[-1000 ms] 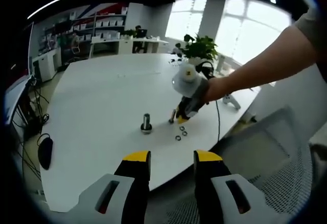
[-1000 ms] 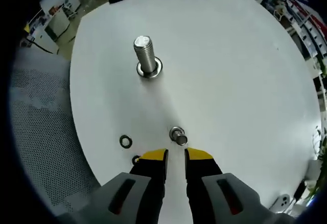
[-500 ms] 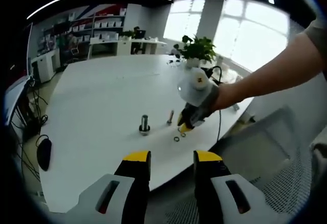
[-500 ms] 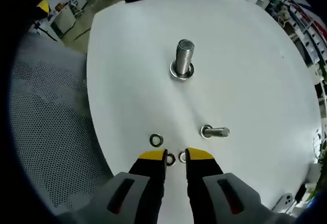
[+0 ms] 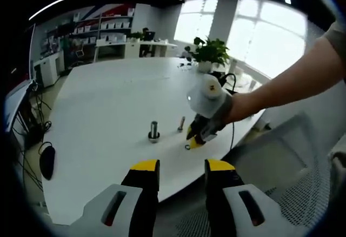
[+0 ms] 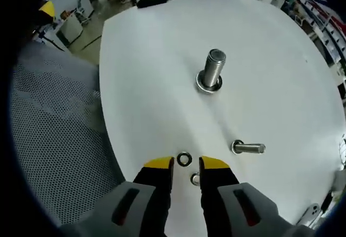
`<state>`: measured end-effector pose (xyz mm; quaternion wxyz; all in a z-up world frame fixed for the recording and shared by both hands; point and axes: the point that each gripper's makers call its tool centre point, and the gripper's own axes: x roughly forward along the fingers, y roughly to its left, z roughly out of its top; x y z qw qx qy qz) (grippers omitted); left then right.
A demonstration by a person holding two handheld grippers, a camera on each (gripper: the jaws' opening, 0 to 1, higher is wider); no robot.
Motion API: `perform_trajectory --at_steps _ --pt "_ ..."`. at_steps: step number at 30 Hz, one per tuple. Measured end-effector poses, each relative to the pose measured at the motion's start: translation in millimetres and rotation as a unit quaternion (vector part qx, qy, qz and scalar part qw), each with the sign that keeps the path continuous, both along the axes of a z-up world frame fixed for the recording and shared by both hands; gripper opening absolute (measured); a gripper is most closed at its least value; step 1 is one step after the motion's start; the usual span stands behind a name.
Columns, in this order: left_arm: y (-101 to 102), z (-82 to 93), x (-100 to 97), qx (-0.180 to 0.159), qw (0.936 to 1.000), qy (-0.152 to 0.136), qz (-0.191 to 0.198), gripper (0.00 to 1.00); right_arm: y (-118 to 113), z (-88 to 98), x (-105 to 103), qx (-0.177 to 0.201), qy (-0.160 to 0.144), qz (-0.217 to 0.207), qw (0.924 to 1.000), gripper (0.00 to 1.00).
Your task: Place the washer onto the threaded stud by aligning its center hole with the stud, sliding it down to the base, and recovering from edge contact or off-axis alignment until the washer reaches the visible bottom stop.
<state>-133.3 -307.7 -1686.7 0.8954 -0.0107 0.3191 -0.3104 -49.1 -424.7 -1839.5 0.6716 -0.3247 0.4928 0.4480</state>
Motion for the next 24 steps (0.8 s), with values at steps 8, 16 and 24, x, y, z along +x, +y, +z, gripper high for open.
perform_trajectory --at_steps 8,16,24 --pt "-1 -0.8 -0.8 0.001 1.0000 0.002 -0.002 0.30 4 -11.7 -5 -0.008 0.008 0.017 0.9998 0.21" --pt "-1 -2.1 -0.8 0.003 1.0000 0.003 -0.005 0.30 -1 -14.5 -4 -0.021 -0.004 0.037 0.9991 0.21" --pt "-1 -1.6 -0.7 0.003 1.0000 0.002 -0.007 0.30 -9 -14.7 -8 -0.033 -0.002 0.060 0.9976 0.20"
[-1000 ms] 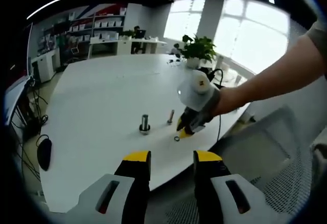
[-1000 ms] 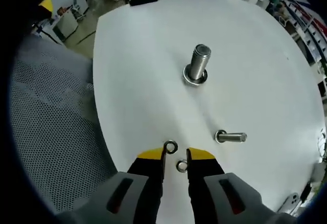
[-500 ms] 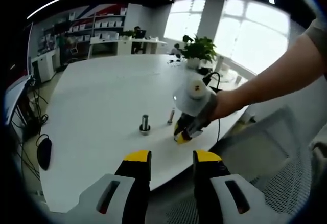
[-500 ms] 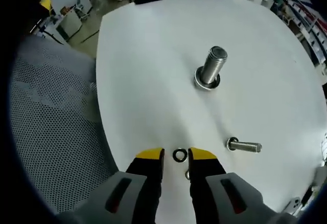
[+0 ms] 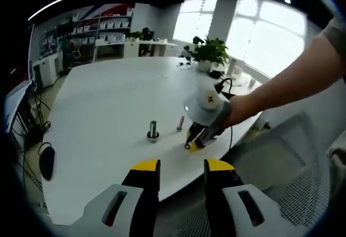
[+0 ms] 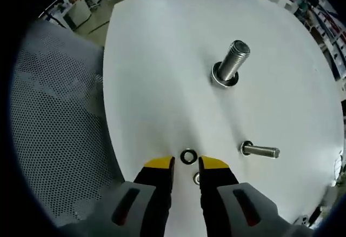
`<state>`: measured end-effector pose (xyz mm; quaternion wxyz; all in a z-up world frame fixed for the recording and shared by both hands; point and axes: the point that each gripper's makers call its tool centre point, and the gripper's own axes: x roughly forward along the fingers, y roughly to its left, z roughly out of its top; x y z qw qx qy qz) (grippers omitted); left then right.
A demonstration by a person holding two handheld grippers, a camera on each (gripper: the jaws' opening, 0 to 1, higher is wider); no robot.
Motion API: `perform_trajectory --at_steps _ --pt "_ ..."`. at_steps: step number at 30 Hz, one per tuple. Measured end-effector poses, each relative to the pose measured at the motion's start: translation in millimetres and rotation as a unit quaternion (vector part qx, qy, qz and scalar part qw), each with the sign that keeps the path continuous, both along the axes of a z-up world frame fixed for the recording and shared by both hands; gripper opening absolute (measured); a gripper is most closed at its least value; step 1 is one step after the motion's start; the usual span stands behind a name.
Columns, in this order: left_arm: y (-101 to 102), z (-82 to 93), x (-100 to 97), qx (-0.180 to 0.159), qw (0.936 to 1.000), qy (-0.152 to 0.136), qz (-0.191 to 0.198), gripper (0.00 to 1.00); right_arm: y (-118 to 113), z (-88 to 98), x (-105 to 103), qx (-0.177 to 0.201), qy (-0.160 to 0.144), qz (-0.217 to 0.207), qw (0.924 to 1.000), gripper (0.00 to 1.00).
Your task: Place the washer onto the threaded stud by aligning its center hole with the stud, sliding it down to the base, and recovering from edge contact or off-axis alignment until the washer reaches the visible bottom stop.
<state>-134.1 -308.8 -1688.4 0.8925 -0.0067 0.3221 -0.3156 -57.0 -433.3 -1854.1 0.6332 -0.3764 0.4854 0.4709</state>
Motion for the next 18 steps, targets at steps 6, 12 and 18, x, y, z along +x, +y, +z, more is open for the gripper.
perform_trajectory --at_steps 6,12,18 --pt "-0.1 0.7 -0.1 0.000 1.0000 -0.002 0.001 0.30 0.5 0.2 1.9 0.010 0.003 -0.015 0.9998 0.20" --pt "-0.9 2.5 0.0 -0.002 1.0000 -0.005 0.000 0.30 1.9 -0.6 1.4 -0.003 0.002 0.003 1.0000 0.20" --pt "-1.2 2.3 0.3 -0.002 1.0000 -0.006 -0.001 0.30 3.1 -1.1 4.5 0.000 0.002 -0.006 1.0000 0.17"
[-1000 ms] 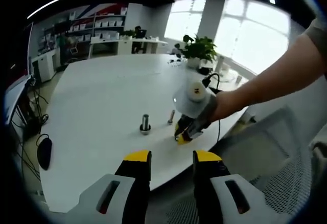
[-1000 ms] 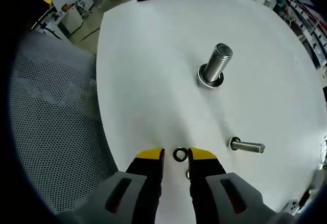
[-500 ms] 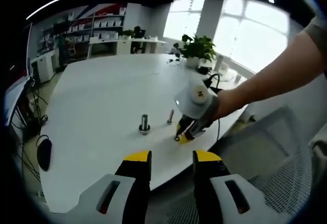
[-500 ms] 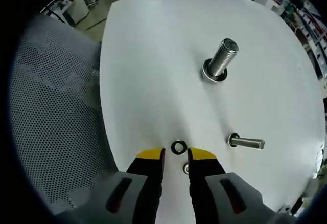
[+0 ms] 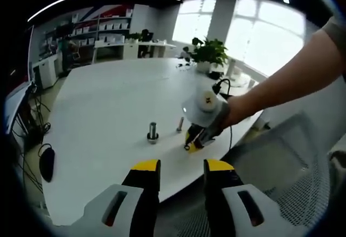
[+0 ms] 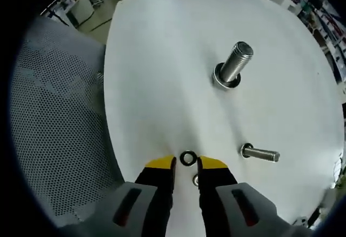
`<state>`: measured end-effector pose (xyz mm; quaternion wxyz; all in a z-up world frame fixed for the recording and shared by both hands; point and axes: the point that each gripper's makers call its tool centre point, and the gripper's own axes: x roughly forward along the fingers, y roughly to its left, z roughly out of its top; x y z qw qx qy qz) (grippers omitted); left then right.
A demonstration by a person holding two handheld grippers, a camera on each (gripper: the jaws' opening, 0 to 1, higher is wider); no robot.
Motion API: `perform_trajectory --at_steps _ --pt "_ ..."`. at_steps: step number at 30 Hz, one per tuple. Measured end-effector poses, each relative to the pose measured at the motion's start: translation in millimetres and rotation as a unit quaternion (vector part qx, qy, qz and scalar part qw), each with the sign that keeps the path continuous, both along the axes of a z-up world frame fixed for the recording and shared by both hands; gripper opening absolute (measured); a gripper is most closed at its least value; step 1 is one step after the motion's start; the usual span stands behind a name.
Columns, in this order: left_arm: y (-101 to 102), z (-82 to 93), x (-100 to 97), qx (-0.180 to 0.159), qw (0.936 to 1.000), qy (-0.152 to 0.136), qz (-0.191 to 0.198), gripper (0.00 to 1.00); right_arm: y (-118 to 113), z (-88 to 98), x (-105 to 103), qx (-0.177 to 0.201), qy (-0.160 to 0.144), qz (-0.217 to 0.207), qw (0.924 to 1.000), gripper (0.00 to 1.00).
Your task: Place the washer onto the threaded stud by aligning its center hole with the stud, sliding it down to the base, and recovering from edge contact or off-axis alignment until the washer reaches the visible bottom stop.
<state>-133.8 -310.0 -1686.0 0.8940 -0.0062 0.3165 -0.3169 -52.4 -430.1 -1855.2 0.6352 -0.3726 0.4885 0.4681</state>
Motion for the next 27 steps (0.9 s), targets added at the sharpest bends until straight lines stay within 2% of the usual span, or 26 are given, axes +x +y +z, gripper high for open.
perform_trajectory --at_steps 7,11,21,27 --pt "-1.1 1.3 0.7 -0.001 1.0000 -0.003 -0.003 0.28 1.7 -0.9 1.6 -0.016 0.010 0.012 0.9997 0.15" --pt "-1.0 2.3 1.4 -0.004 1.0000 -0.004 -0.001 0.26 2.5 -1.0 0.1 -0.040 0.010 0.025 0.9988 0.14" --pt "-2.6 3.0 1.1 -0.010 0.9999 -0.003 -0.002 0.27 2.2 -0.9 0.2 -0.086 0.010 -0.015 0.9962 0.14" --pt "-2.6 2.1 0.9 -0.009 1.0000 -0.001 -0.003 0.27 0.3 -0.5 0.0 -0.061 -0.012 -0.026 0.9978 0.14"
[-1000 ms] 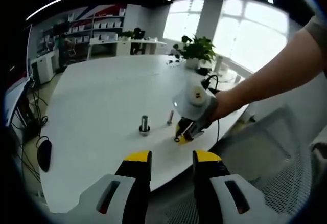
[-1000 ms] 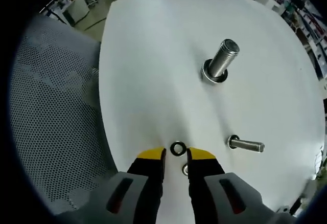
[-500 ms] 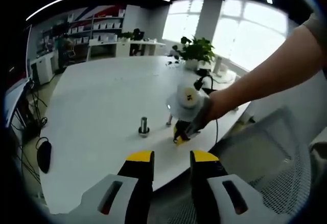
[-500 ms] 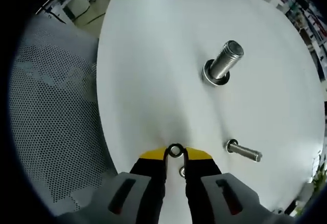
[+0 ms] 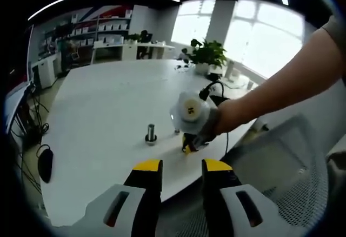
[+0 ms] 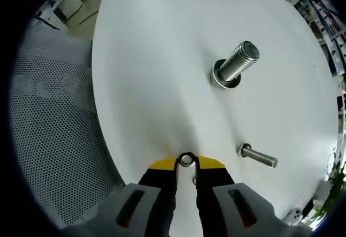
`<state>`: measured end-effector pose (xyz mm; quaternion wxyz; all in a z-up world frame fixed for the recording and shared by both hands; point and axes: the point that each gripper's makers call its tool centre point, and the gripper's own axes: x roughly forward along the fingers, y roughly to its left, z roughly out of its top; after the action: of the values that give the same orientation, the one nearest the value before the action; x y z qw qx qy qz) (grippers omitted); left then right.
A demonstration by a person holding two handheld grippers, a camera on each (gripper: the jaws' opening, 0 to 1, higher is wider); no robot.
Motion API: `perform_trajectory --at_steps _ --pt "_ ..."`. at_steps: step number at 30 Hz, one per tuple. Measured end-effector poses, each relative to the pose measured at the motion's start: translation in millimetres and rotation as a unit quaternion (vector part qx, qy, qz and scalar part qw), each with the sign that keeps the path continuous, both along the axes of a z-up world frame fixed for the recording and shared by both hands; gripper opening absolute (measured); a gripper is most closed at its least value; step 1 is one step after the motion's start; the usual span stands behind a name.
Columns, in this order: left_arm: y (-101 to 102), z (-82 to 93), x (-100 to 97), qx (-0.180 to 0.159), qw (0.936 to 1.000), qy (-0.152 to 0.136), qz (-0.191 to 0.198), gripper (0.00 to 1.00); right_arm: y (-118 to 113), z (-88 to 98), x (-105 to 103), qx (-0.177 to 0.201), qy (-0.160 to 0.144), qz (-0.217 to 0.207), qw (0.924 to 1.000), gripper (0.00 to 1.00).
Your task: Place the washer onto the threaded stud by aligning its center hole with the stud, sliding it down to the base, and recovering from edge contact or off-axis alignment until the washer reaches the visible bottom stop.
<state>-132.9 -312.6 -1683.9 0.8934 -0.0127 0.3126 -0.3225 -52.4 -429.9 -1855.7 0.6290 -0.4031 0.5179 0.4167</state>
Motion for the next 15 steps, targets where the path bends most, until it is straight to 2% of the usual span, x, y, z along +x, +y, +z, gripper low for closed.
perform_trajectory --at_steps 7,11,15 --pt "0.8 0.6 -0.2 -0.002 1.0000 -0.002 0.000 0.27 -0.6 0.7 -0.1 0.021 -0.016 -0.029 0.9992 0.14" --pt "1.0 1.1 -0.3 -0.004 1.0000 -0.004 -0.001 0.27 -2.0 1.6 -0.2 0.045 -0.042 -0.036 0.9975 0.14" --pt "0.8 0.7 -1.4 -0.003 1.0000 -0.002 -0.004 0.27 -4.6 1.8 -0.9 0.049 -0.039 -0.053 0.9967 0.13"
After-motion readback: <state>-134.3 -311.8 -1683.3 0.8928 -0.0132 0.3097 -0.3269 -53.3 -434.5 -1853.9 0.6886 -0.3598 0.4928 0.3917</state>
